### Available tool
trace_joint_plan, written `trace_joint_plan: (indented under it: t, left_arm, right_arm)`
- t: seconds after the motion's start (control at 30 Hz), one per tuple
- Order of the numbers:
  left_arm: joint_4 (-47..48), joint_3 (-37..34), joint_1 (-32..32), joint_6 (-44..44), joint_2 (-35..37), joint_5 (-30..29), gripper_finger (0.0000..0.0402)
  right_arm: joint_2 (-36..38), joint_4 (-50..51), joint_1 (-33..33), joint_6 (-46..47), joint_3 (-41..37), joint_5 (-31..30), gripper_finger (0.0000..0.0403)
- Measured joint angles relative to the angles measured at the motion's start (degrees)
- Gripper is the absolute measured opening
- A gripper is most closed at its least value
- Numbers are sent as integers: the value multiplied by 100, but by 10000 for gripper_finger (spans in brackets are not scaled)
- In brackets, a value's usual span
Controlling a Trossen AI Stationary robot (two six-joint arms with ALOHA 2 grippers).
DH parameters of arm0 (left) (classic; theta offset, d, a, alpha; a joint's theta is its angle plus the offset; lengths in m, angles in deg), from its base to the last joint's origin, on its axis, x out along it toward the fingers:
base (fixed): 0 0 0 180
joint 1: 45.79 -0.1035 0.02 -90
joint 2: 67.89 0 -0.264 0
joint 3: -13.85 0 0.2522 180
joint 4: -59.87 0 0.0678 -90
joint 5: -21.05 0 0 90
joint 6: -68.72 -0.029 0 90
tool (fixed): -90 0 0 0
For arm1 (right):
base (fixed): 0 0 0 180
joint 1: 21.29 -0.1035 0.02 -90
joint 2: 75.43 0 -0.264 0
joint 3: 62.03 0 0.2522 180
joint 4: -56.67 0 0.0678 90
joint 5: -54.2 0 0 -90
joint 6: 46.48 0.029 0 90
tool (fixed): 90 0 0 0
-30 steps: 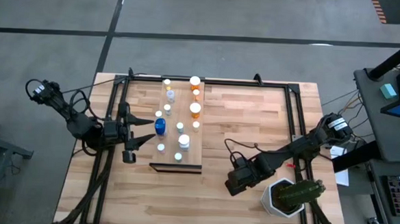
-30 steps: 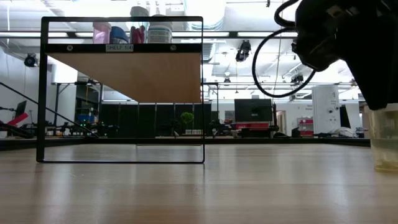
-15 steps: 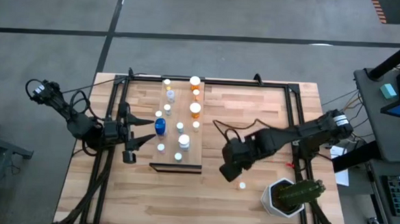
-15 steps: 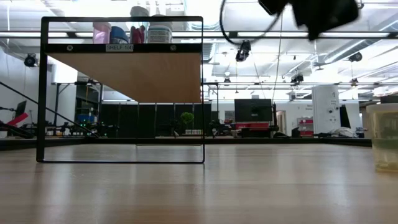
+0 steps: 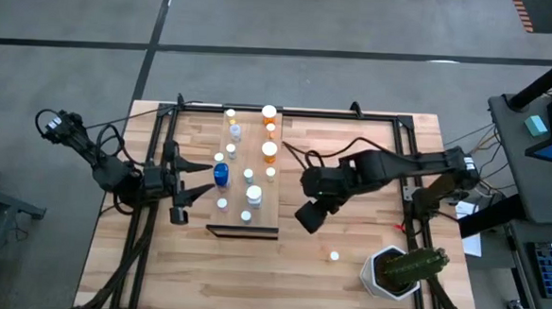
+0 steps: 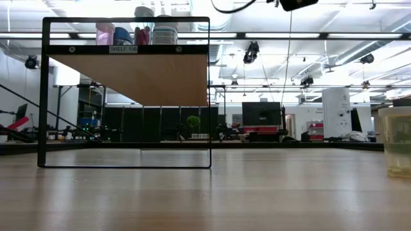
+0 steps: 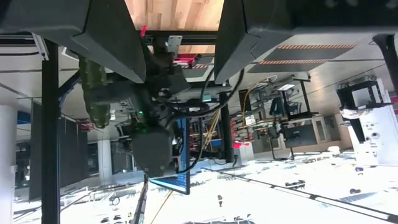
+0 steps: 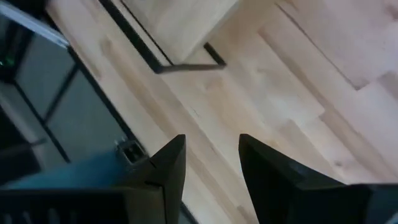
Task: Pick and place medicine bottles onto shelf by color
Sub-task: Put the yellow tablet bottle on the shelf
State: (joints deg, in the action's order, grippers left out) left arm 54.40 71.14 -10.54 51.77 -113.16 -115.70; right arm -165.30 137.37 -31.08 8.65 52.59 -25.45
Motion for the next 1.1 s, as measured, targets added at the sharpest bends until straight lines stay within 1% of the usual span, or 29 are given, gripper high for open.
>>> trace_joint_plan:
  t: [0.03, 0.1, 0.17, 0.23, 0.3, 0.37, 0.47, 0.57, 0.7, 0.83, 1.0, 1.1]
  left_arm:
    - [-6, 0, 0, 1, 3, -7, 176]
    - [-8, 0, 1, 1, 7, -11, 176]
    - [-23, 0, 2, 1, 10, -11, 176]
    - [-32, 0, 2, 1, 21, -11, 176]
    - [-32, 0, 2, 1, 16, -11, 176]
    - [-30, 0, 2, -1, 14, -11, 176]
    - [-34, 0, 2, -3, 11, -11, 176]
    - [-32, 0, 2, -47, 7, -11, 176]
    - [-34, 0, 2, -49, 7, -11, 176]
    - [-36, 0, 2, -49, 7, -22, 176]
    - [-39, 0, 2, -49, 7, -24, 176]
    - [-39, 0, 2, -47, 7, -26, 176]
  right_arm:
    - [-41, 158, 8, -118, 107, -13, 139]
    - [-100, 484, -24, -222, 237, -264, 139]
    - [-91, 891, -199, 54, 174, -438, 140]
    - [-78, 1209, -429, 515, -113, -210, 146]
    - [-81, 1224, -733, 964, -519, -72, 158]
    - [-89, 932, -988, 1432, -1004, -61, 177]
    - [-87, 24, -1220, 2012, -1792, -148, 208]
    - [-91, -753, -1352, 2376, -2523, -146, 232]
    - [-90, -1238, -1475, 2898, -3163, -147, 250]
    - [-69, -1829, -1530, 2939, -3412, -137, 249]
    - [-67, -2027, -1574, 3216, -3586, -135, 234]
    - [-67, -2379, -1588, 3341, -3699, -78, 221]
